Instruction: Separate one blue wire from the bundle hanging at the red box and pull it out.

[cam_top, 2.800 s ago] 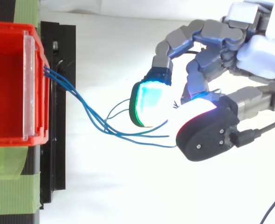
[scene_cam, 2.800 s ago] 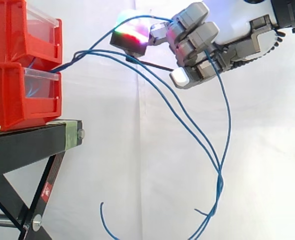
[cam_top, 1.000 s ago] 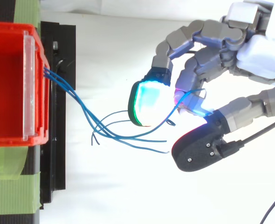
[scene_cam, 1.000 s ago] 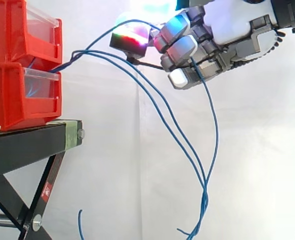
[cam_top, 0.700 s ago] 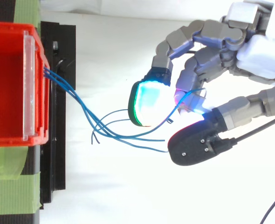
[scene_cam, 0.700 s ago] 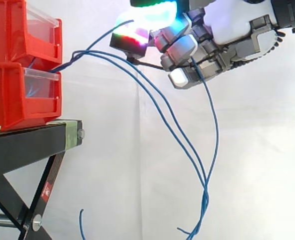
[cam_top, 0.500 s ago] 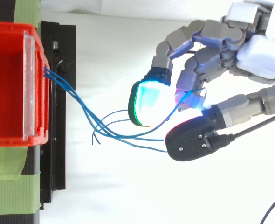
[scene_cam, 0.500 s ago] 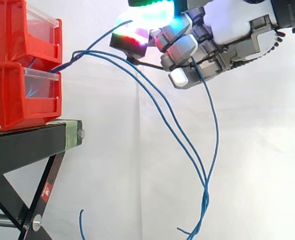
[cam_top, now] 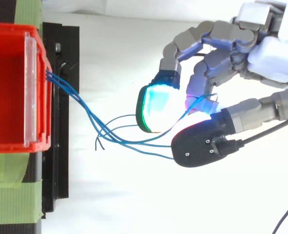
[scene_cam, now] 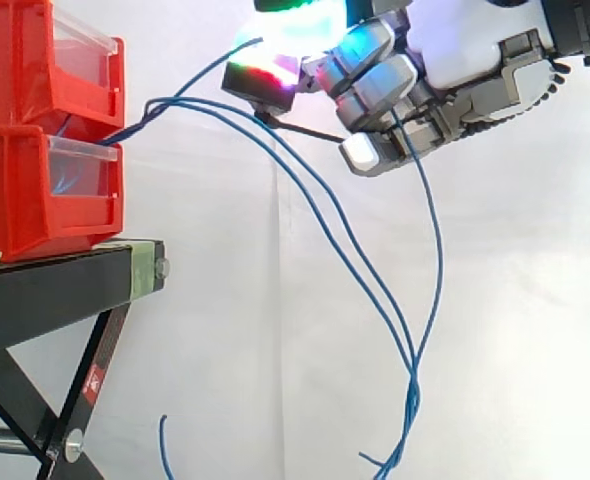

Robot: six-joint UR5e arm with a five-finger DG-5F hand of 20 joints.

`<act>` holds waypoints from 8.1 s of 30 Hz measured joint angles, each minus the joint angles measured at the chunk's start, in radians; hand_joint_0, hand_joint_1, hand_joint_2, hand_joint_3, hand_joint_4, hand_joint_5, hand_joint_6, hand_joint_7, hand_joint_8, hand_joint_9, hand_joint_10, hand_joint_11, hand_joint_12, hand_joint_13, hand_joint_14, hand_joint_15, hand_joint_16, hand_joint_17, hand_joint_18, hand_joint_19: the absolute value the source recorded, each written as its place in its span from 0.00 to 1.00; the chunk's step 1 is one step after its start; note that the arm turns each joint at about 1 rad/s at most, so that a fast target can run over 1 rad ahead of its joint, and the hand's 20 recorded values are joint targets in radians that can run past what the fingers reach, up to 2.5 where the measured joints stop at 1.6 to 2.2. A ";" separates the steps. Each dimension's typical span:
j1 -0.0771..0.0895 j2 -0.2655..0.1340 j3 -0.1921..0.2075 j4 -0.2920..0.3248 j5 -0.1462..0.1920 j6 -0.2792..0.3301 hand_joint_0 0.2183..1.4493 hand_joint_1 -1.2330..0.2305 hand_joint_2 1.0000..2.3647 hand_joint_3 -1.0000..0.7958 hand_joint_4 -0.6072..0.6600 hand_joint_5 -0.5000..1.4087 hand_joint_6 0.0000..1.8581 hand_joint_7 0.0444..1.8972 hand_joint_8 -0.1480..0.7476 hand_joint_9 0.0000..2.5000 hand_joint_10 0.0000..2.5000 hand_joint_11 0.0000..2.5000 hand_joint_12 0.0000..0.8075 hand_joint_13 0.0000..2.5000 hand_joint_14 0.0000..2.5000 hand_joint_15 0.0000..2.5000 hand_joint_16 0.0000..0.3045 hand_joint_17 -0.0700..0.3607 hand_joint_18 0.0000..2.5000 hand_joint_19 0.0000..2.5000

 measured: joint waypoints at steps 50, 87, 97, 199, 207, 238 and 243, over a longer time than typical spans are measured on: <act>0.000 0.000 0.000 -0.002 0.001 -0.001 0.29 0.56 0.00 0.45 0.59 0.18 0.50 0.51 0.59 0.36 0.39 0.54 0.57 0.26 0.54 0.45 0.21 0.49 0.33 0.32; 0.000 0.000 0.000 -0.002 0.001 0.000 0.28 0.65 0.01 0.33 0.58 0.19 0.49 0.55 0.49 0.39 0.25 0.63 0.45 0.28 0.38 0.56 0.16 0.42 0.30 0.34; 0.000 0.000 0.000 -0.001 0.001 -0.001 0.27 0.66 0.00 0.31 0.58 0.19 0.49 0.55 0.48 0.39 0.25 0.62 0.45 0.28 0.39 0.56 0.16 0.42 0.30 0.34; 0.024 0.000 -0.035 -0.104 -0.192 0.590 0.02 0.28 0.00 0.28 0.67 0.18 0.49 0.41 0.67 0.33 0.60 0.45 0.70 0.28 0.61 0.40 0.25 0.56 0.41 0.26; 0.026 0.000 -0.035 -0.104 -0.192 0.594 0.07 0.19 0.00 0.28 0.68 0.17 0.50 0.40 0.63 0.31 0.58 0.48 0.65 0.28 0.55 0.44 0.23 0.54 0.39 0.26; 0.028 0.000 -0.036 -0.103 -0.192 0.619 0.34 0.13 0.00 0.28 0.60 0.14 0.51 0.45 0.48 0.28 0.38 0.63 0.45 0.28 0.28 0.64 0.17 0.43 0.33 0.27; 0.028 0.000 -0.036 -0.103 -0.192 0.620 0.35 0.12 0.00 0.28 0.61 0.14 0.51 0.46 0.47 0.28 0.38 0.62 0.45 0.28 0.27 0.64 0.17 0.43 0.33 0.27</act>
